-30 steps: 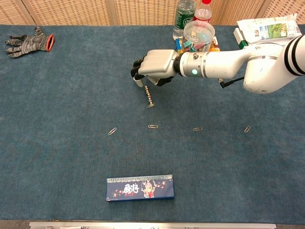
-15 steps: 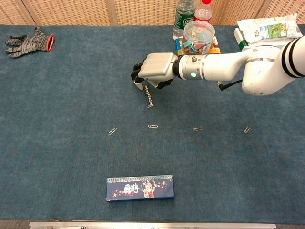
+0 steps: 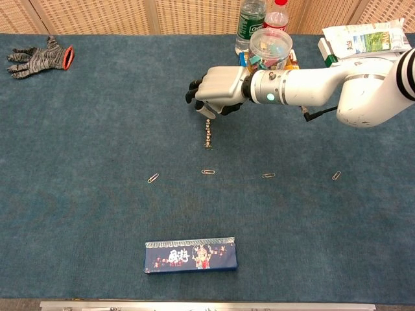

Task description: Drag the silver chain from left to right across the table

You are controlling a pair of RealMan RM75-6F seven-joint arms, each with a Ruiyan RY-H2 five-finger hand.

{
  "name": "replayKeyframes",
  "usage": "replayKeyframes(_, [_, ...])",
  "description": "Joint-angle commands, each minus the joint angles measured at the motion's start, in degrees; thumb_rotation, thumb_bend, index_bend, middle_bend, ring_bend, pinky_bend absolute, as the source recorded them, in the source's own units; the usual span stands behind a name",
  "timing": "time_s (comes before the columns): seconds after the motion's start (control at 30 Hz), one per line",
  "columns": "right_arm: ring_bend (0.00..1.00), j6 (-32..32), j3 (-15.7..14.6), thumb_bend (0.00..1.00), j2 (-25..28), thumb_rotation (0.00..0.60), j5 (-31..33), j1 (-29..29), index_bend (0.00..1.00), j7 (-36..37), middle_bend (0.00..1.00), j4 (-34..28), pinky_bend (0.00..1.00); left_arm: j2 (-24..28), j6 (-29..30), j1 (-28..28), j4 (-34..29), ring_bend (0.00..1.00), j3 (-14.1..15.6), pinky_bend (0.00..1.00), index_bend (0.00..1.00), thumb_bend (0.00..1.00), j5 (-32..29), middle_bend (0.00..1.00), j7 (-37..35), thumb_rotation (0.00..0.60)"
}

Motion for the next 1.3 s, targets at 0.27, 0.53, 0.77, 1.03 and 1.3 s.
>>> replayKeyframes(0.27, [0.10,0.3,0.7,1.00,0.8,0.600,0.8,-0.6,0.57,-1.8,0.17,-2.0,0.24,0.1,0.2,0.0,-0.3,0.06,0.0,0.01,0.51,0.12,0.0,0.18,0.1,0.600])
replayKeyframes(0.53, [0.10,-0.5,1.2,1.00,-0.4,0.600,0.9,0.0,0.53,-2.3,0.17,-2.0,0.24,0.2,0.6,0.3,-0.1,0.06,-0.1,0.01,0.52,0.12,0.0,0.18,-0.2,0.600])
replayKeyframes(0.77, [0.10,-1.2,1.3,1.00,-1.8,0.600,0.9,0.5,0.52,-2.0,0.17,-0.7,0.24,0.4,0.8,0.5,-0.2,0.06,-0.2,0.01,0.52,0.12,0.1,0.18,-0.7,0.600])
replayKeyframes(1.03, [0.10,-1.4,1.1,1.00,-2.5,0.600,0.7,0.7,0.51,-2.0,0.17,0.2,0.24,0.6,0.7,0.5,-0.3,0.06,-0.1,0.01,0.52,0.12,0.5,0.18,-1.1,0.600])
replayKeyframes(1.3, [0.10,-1.7,1.1,1.00,-2.7,0.600,0.9,0.7,0.51,-2.4,0.17,0.6,0.24,0.6,0.8,0.6,-0.4,0.06,-0.1,0.01,0.52,0.12,0.6,0.18,-1.1,0.600])
